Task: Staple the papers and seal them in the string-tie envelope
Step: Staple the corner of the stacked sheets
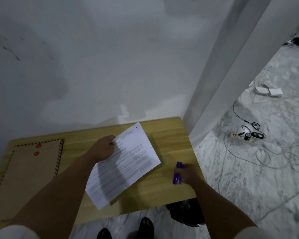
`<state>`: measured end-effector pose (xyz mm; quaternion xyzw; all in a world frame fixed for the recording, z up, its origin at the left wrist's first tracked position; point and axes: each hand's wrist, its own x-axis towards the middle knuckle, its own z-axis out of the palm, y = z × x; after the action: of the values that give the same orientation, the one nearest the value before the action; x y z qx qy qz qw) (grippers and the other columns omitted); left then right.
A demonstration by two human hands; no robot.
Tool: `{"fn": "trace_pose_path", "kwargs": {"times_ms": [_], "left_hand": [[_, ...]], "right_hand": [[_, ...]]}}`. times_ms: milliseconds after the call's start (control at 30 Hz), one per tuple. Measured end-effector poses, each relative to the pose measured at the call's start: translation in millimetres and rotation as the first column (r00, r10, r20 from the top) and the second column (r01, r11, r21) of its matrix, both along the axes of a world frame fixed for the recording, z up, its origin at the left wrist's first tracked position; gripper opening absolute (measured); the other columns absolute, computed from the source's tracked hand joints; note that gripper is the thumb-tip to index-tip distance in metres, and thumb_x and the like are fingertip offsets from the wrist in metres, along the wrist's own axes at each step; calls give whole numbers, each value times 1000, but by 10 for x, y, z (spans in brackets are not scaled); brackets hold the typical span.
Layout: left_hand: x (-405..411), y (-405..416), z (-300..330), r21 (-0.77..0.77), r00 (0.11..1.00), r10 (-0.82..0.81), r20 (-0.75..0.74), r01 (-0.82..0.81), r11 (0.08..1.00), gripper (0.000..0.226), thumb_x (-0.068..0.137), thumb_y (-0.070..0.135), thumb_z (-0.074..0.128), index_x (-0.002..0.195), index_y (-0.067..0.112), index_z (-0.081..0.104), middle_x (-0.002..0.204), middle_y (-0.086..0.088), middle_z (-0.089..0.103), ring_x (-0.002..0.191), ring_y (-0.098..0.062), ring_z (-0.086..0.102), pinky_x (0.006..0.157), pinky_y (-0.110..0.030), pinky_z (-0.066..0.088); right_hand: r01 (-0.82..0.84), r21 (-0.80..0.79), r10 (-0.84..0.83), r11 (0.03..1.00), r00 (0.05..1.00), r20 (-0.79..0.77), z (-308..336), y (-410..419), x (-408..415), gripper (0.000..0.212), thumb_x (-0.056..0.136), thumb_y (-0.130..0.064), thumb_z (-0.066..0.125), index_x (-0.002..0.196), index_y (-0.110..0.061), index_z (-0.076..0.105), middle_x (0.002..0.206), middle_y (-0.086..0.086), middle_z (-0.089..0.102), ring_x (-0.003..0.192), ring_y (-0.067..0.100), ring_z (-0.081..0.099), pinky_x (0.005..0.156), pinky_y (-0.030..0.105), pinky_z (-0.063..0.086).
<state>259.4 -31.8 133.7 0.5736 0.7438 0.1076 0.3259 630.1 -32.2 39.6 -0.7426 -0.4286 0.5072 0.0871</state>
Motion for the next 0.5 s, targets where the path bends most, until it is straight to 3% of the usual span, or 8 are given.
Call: {"fn": "trace_pose_path", "kwargs": {"times_ms": [100, 200, 267, 333, 400, 500], "left_hand": [[-26, 21, 180, 45, 999, -42, 21, 41, 998, 17, 101, 9, 44, 96, 4, 59, 96, -12, 66, 92, -32, 63, 68, -29, 41], [-28, 35, 389, 156, 995, -99, 27, 93, 983, 22, 102, 8, 43, 97, 21, 60, 96, -4, 70, 87, -26, 65, 70, -29, 44], [-20, 58, 568, 235, 991, -130, 15, 123, 964, 28, 103, 9, 42, 117, 25, 60, 103, 0, 72, 85, -21, 65, 74, -30, 46], [-2, 108, 752, 292, 990, -137, -19, 136, 947, 40, 104, 9, 43, 140, 22, 53, 91, 3, 71, 74, -12, 61, 76, -28, 42], [29, 144, 926, 343, 985, -163, -63, 175, 923, 49, 104, 9, 42, 150, 26, 46, 67, 13, 57, 59, -3, 52, 71, -28, 40], [28, 165, 1093, 384, 965, -235, -115, 261, 886, 56, 105, 14, 39, 155, 40, 34, 62, 2, 61, 55, -15, 59, 68, -35, 54]], "right_hand": [[197, 52, -177, 979, 949, -262, 396, 213, -131, 18, 78, -24, 82, 81, -11, 69, 73, 9, 62, 63, 16, 57, 54, 29, 41], [315, -26, -284, 949, 813, -508, 811, 484, -253, 23, 76, -28, 86, 85, -14, 70, 70, 6, 58, 59, 13, 51, 54, 26, 33], [335, -69, -299, 940, 706, -642, 1069, 663, -299, 49, 63, -33, 94, 98, -8, 71, 73, 7, 61, 59, 14, 53, 52, 27, 36], [288, -70, -244, 955, 629, -738, 1311, 812, -330, 74, 53, -37, 98, 113, -5, 70, 78, 8, 64, 60, 13, 57, 51, 24, 43], [241, -82, -207, 967, 554, -807, 1507, 899, -356, 70, 66, -35, 91, 122, -3, 66, 84, 7, 67, 66, 12, 60, 53, 21, 49], [227, -140, -226, 964, 417, -880, 1714, 960, -415, 55, 83, -33, 80, 126, -4, 64, 99, 10, 73, 75, 14, 67, 62, 23, 53]]}}
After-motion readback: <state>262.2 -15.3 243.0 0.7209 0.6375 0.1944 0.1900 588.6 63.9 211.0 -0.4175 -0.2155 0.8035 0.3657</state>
